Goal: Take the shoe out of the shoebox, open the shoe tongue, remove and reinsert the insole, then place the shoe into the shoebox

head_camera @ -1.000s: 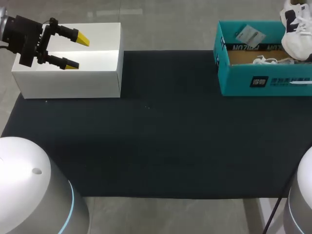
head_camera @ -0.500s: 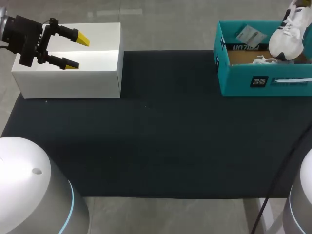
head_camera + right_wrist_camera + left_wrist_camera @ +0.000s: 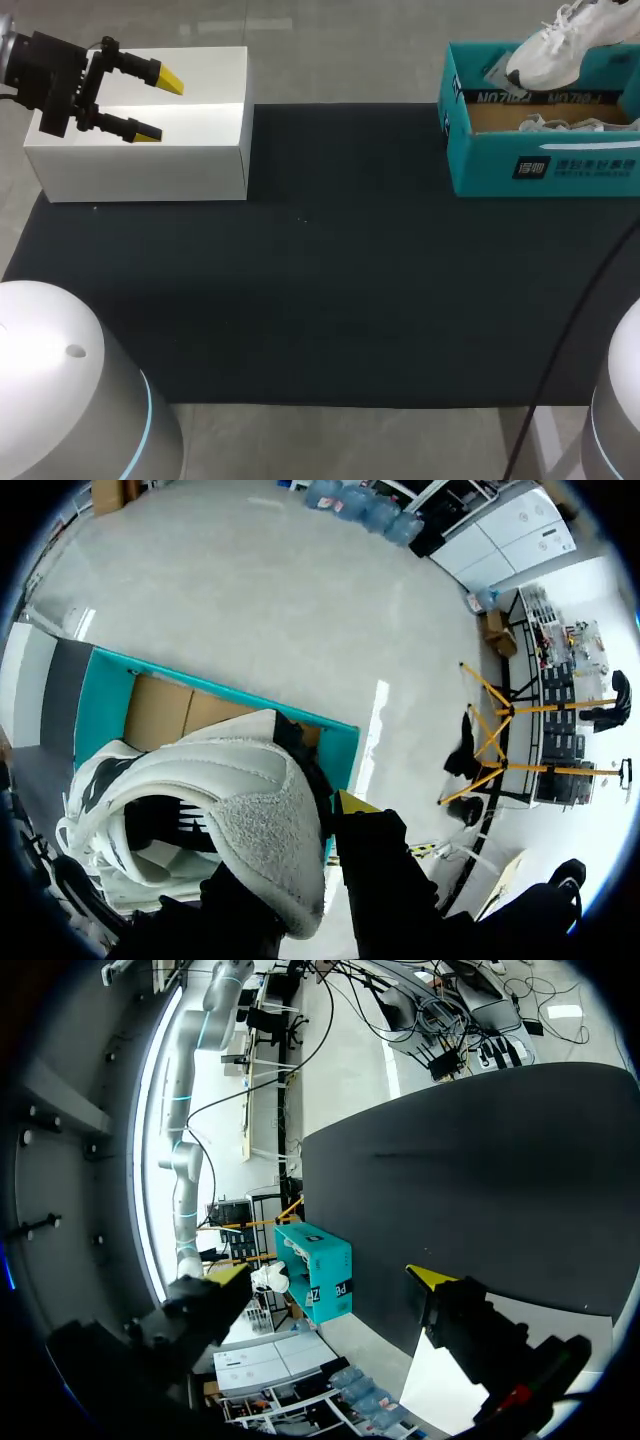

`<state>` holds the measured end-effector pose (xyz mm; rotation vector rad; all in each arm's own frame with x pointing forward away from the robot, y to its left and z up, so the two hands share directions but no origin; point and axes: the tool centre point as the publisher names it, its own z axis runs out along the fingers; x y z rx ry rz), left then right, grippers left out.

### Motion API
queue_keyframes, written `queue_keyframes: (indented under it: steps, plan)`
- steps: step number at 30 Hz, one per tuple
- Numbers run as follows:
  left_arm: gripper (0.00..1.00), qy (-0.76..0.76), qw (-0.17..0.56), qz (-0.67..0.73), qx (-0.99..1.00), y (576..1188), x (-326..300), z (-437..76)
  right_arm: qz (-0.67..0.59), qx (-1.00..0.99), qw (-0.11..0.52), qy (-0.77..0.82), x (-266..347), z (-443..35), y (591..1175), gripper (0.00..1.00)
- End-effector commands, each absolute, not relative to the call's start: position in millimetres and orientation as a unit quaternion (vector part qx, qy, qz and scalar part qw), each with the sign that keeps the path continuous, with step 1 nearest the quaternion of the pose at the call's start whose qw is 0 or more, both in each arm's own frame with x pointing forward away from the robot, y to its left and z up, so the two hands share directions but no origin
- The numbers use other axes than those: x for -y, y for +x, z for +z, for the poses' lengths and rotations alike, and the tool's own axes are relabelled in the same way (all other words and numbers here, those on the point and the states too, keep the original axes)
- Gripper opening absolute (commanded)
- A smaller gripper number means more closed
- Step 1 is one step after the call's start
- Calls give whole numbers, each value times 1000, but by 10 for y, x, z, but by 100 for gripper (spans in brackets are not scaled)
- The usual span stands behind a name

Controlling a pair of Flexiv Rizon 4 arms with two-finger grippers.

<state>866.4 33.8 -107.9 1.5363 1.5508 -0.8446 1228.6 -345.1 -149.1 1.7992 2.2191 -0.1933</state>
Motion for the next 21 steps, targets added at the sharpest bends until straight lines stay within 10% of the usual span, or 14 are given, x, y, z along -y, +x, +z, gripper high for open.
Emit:
queue_keyframes:
  steps: [1,21]
  plan:
    - [100,606,388,-332,-610,8670,-341,-1074,-18,-684,11,729,3511,-1432,12416,0]
    - [100,606,388,-332,-610,8670,-341,-1074,-61,-601,-6,797,3342,-1528,12243,0]
